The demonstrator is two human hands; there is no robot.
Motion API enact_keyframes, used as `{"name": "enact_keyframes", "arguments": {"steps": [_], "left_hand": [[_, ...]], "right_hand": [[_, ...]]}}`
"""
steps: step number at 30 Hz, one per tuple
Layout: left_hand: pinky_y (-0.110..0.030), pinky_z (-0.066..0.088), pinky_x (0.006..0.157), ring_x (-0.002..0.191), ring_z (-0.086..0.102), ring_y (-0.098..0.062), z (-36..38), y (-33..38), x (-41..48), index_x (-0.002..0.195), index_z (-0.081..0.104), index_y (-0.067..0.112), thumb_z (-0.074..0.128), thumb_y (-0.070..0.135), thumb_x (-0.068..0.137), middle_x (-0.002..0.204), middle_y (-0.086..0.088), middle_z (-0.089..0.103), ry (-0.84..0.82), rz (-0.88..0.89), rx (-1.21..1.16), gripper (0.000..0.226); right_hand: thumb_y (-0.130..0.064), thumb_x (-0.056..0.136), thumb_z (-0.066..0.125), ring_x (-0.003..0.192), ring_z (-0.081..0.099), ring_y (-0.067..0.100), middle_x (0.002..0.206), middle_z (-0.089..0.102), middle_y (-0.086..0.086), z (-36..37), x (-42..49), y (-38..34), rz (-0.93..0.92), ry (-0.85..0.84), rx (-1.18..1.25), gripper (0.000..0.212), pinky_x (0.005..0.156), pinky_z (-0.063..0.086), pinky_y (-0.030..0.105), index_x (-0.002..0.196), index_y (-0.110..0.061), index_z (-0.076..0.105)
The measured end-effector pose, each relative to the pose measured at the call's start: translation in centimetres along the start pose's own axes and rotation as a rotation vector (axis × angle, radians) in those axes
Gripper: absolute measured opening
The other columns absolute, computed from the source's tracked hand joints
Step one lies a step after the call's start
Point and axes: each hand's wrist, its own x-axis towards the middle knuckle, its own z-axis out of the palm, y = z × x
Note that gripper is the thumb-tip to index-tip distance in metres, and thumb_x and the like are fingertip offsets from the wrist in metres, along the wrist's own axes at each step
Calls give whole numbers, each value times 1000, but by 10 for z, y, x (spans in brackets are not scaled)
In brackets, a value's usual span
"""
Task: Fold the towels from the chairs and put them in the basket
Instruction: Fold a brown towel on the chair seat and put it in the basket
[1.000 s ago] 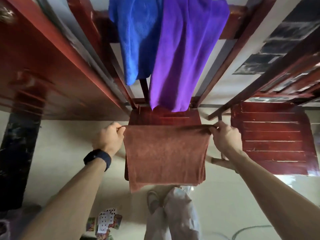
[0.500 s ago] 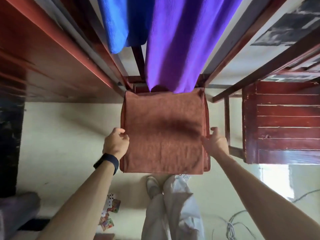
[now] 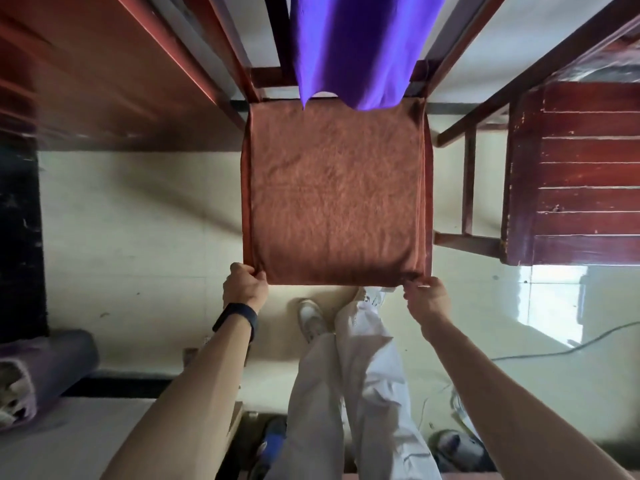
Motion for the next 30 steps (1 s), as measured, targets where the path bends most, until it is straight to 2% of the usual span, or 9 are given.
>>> {"name": "enact_keyframes", "arguments": {"steps": [3,6,9,11,13,15,19,26,30], "left_hand": [[-40,48,84,107,62,-40,-4,3,-2,113,57,8,62,37,91,114,-16,66,-2,-77,36,37],[-43,48,92,113,60,-42,-6,6,-3,123,48,3,61,44,91,124,-21,61,-33,-169,36,55],[-45,56,86,94,67,-39,-3,-2,8,111,57,5,64,52,80,108,-18,69,-67,-187,-31,57],[-45,59,80,84,69,-36,3,-17,26,103,62,8,65,55,69,95,-15,72,-78,-205,-65,58],[-44,60,79,80,72,-30,-7,-13,16,95,66,10,69,50,69,84,-9,73,-85,-240,-141,48],[-39,60,79,79,72,-24,-20,-7,2,87,68,9,72,36,82,75,-4,71,-107,-257,-263,27],[-27,47,64,74,63,-15,-44,-3,-7,91,68,13,73,29,87,91,2,70,-226,-252,-437,16],[-25,48,69,69,59,-9,-85,26,-33,93,73,22,76,27,86,87,3,71,-254,-2,-848,10],[-22,44,56,56,59,-7,-45,12,-29,101,72,16,76,25,86,86,-2,72,-136,-21,-699,18]], "right_hand": [[-32,84,69,85,73,29,78,71,2,-3,-2,-4,45,0,159,18,83,59,51,90,-22,55],[-17,91,68,74,70,22,82,66,6,-4,-15,-18,66,-67,294,17,72,57,40,96,-12,53],[-11,88,66,64,62,24,76,56,12,1,-10,-18,39,-23,224,25,64,49,39,72,-17,48],[-20,79,67,67,64,29,74,57,11,2,3,-7,31,1,199,19,68,54,41,70,-16,51],[-29,73,63,75,69,32,74,63,6,1,9,0,30,29,156,19,77,61,49,83,-13,61],[-20,81,60,70,65,26,70,62,5,-10,-15,-15,31,19,158,10,79,60,46,81,-11,63],[-10,93,59,66,59,16,73,60,5,-35,-32,-38,26,-17,260,6,67,56,32,95,-10,64],[-17,99,61,63,60,13,82,63,7,-80,-51,-80,-388,28,475,5,62,55,25,97,-13,64],[-19,96,62,69,68,23,86,66,2,-60,-32,-51,-367,157,176,4,72,57,42,95,-16,65]]}}
